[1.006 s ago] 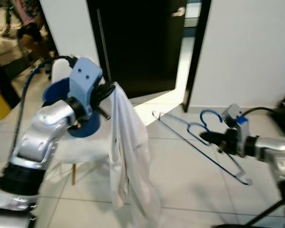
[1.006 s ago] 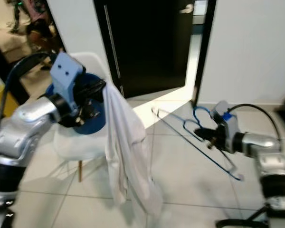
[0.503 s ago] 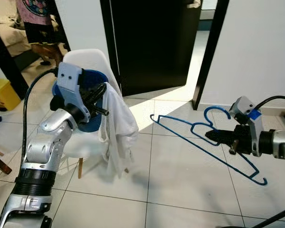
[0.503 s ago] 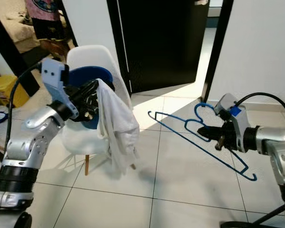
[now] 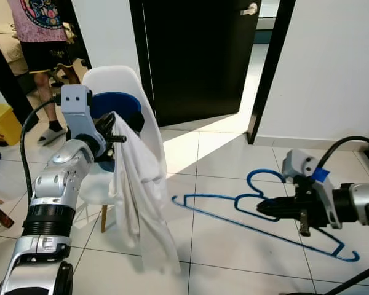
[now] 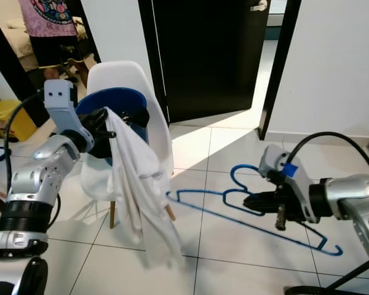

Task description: Hang hanger

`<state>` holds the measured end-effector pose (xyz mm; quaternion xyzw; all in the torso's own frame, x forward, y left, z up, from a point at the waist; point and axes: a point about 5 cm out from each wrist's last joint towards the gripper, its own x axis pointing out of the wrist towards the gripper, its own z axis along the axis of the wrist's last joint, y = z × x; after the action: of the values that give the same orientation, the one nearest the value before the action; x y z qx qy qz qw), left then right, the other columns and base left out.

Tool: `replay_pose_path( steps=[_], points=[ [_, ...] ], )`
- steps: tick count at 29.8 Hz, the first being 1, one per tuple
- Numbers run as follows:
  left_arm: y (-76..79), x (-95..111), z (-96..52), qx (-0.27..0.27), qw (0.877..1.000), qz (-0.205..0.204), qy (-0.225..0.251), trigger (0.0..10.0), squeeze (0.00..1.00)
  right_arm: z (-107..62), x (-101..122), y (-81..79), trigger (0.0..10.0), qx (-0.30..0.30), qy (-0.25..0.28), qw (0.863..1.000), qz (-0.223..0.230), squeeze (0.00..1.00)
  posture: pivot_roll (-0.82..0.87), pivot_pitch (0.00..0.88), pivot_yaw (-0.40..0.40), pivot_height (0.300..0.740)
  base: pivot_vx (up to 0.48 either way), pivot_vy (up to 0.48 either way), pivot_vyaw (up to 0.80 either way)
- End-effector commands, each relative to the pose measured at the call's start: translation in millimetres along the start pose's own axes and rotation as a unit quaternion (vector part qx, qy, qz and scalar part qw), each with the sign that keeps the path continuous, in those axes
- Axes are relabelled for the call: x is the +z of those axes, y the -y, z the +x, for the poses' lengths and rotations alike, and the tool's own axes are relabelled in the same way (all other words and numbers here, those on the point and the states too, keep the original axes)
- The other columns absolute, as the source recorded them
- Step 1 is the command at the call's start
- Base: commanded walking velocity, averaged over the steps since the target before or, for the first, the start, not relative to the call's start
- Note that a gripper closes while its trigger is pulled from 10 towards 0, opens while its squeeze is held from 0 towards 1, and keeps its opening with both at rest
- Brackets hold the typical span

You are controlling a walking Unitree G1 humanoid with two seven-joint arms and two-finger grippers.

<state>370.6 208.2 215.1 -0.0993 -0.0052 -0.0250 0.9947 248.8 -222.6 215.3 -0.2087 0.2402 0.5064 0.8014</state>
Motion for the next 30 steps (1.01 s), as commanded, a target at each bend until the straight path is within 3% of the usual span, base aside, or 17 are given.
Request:
replay_pose_path(
  steps=[1, 3, 7, 10, 16, 25, 26, 30],
  points=[
    [-1.6, -7, 5.6, 0.022, 0.998, -0.036, -0.041, 10.0, 0.0, 9.5, 10, -7.4, 10.0, 0.011, 0.013, 1.0, -0.007, 0.0, -0.12, 0.0, 0.038, 0.74, 0.0, 0.0, 0.0],
    [4.3, -20, 12.1, 0.022, 0.993, -0.06, -0.097, 10.0, 0.0, 20.0, 21, -13.1, 10.0, 0.017, 0.031, 0.999, -0.012, 0.0, -0.12, 0.0, 0.039, 0.74, 0.0, 0.0, 0.0],
    [7.9, -23, 14.1, 0.018, 0.991, -0.073, -0.109, 10.0, 0.0, 23.7, 24, -15.4, 10.0, 0.019, 0.035, 0.999, -0.014, 0.0, -0.12, 0.0, 0.042, 0.74, 0.0, 0.0, 0.0],
    [24.7, -23, 20.0, 0.013, 0.986, -0.117, -0.122, 10.0, 0.0, 35.0, 28, -27.4, 10.0, 0.034, 0.039, 0.999, -0.007, 0.0, -0.13, 0.0, 0.047, 0.74, 0.0, 0.0, 0.0],
    [36.6, -18, 23.7, 0.014, 0.984, -0.127, -0.122, 10.0, 0.0, 43.0, 29, -32.1, 10.0, 0.034, 0.037, 0.999, 0.002, 0.0, -0.13, 0.0, 0.048, 0.74, 0.0, 0.0, 0.0],
    [53.1, 6, 29.3, -0.006, 0.99, -0.105, -0.096, 10.0, 0.0, 62.6, 39, -25.3, 10.0, -0.012, 0.061, 0.997, 0.043, 0.0, -0.13, 0.0, 0.05, 0.74, 0.0, 0.0, 0.0],
    [58.4, 13, 28.9, -0.029, 0.994, -0.07, -0.08, 10.0, 0.0, 67.9, 42, -21.4, 10.0, -0.035, 0.07, 0.995, 0.06, 0.0, -0.12, 0.0, 0.05, 0.74, 0.0, 0.0, 0.0],
    [72.1, 25, 25.5, -0.076, 0.995, -0.03, -0.049, 10.0, 0.0, 73.8, 44, -14.7, 10.0, -0.069, 0.075, 0.991, 0.081, 0.0, -0.12, 0.0, 0.048, 0.74, 0.0, 0.0, 0.0]
  ],
)
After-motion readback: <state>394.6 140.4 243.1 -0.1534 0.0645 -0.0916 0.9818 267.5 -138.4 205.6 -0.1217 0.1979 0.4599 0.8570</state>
